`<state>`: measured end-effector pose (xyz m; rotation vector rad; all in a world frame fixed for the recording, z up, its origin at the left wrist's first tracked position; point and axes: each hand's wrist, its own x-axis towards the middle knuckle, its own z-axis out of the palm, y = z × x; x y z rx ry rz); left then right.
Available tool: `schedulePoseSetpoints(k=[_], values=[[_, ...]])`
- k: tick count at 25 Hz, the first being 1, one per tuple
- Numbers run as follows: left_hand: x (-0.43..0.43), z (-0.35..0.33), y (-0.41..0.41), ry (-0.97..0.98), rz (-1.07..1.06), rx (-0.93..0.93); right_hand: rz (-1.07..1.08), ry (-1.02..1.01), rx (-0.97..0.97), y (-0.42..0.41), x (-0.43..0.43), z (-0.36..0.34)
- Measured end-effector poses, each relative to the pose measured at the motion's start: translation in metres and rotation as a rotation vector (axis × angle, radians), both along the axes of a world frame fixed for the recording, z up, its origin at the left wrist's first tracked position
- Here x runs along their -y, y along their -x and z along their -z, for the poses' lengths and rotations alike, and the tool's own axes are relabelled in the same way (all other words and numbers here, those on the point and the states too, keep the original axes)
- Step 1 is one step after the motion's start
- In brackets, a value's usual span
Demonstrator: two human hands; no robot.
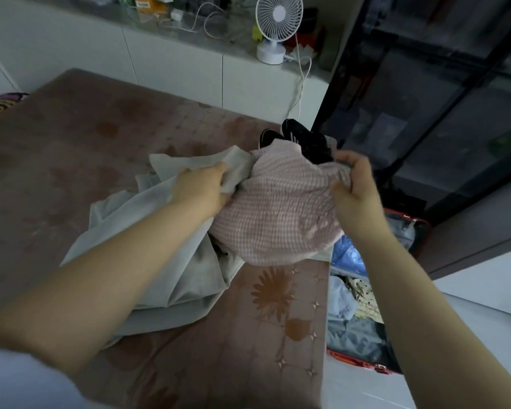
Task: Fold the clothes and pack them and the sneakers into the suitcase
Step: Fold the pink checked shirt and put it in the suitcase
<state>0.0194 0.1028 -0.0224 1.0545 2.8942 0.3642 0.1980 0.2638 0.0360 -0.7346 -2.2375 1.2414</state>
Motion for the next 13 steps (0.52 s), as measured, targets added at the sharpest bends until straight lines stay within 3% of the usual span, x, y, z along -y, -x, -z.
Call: schedulePoseSetpoints(k=[3,5,8,11,13], values=[[0.027,0.007,0.026,0.000,-0.133,0.095,0.140,0.025,0.424,-0.014,-0.020,0.069],[0.060,0.006,0.052,-0.109,-0.295,0.099,0.110,0.079,0.662,-0.023,-0.030,0.106],[0.118,0.006,0.087,-0.113,-0.464,0.106,0.022,0.087,0.881,-0.019,-0.032,0.130],[0.171,0.025,0.100,-0.090,-0.582,0.240,0.063,-0.057,0.925,0.005,-0.027,0.123],[0.193,0.048,0.098,-0.077,-0.631,0.304,0.115,-0.133,0.718,0.031,-0.022,0.108]])
